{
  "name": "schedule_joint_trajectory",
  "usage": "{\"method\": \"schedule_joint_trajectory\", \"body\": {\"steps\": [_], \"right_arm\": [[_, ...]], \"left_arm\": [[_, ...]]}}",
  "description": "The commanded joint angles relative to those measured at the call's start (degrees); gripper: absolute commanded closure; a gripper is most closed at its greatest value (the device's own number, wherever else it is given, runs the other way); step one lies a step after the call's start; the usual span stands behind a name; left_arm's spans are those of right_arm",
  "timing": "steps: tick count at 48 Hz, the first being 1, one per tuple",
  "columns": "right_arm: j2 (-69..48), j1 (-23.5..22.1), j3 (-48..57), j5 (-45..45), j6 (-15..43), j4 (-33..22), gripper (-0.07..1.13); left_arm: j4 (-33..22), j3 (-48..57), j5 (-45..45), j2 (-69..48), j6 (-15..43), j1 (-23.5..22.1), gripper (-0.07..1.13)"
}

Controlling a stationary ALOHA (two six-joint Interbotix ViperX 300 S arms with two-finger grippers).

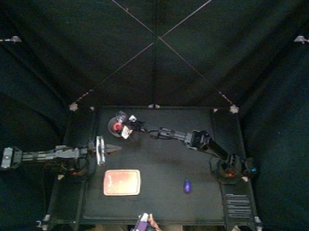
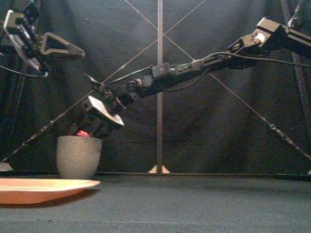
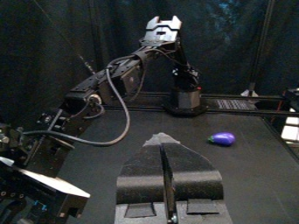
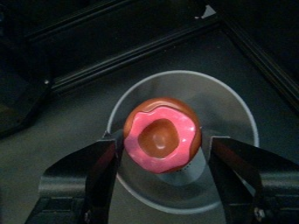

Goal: Pick the donut then place it in the grey bowl
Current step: Drop donut in the grey bowl and return to neutral

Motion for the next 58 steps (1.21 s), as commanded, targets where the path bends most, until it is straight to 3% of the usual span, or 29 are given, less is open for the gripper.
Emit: {"method": "schedule_joint_trajectory", "body": {"steps": [1,6,32,43,58], "right_arm": [[-1.76,-1.05,-1.76,0.35,0.0,0.26,0.09],[-1.85,-1.14,-1.93,0.44,0.0,0.0,0.03],[-9.76,-0.44,-0.18,6.06,-0.09,-0.09,0.03],[-18.28,1.05,11.87,5.01,-0.09,0.35,0.03],[-33.05,2.2,38.06,-10.46,-0.09,2.9,0.03]], "left_arm": [[0.62,-0.88,-0.7,0.18,0.09,-0.18,1.05],[0.79,-0.88,-1.14,0.18,0.09,-0.18,1.05],[0.79,-0.62,-1.23,-0.26,0.09,-0.09,1.05],[0.79,0.35,-1.32,-0.97,0.09,-0.09,1.05],[0.62,0.7,-0.79,-2.46,0.0,0.0,1.05]]}}
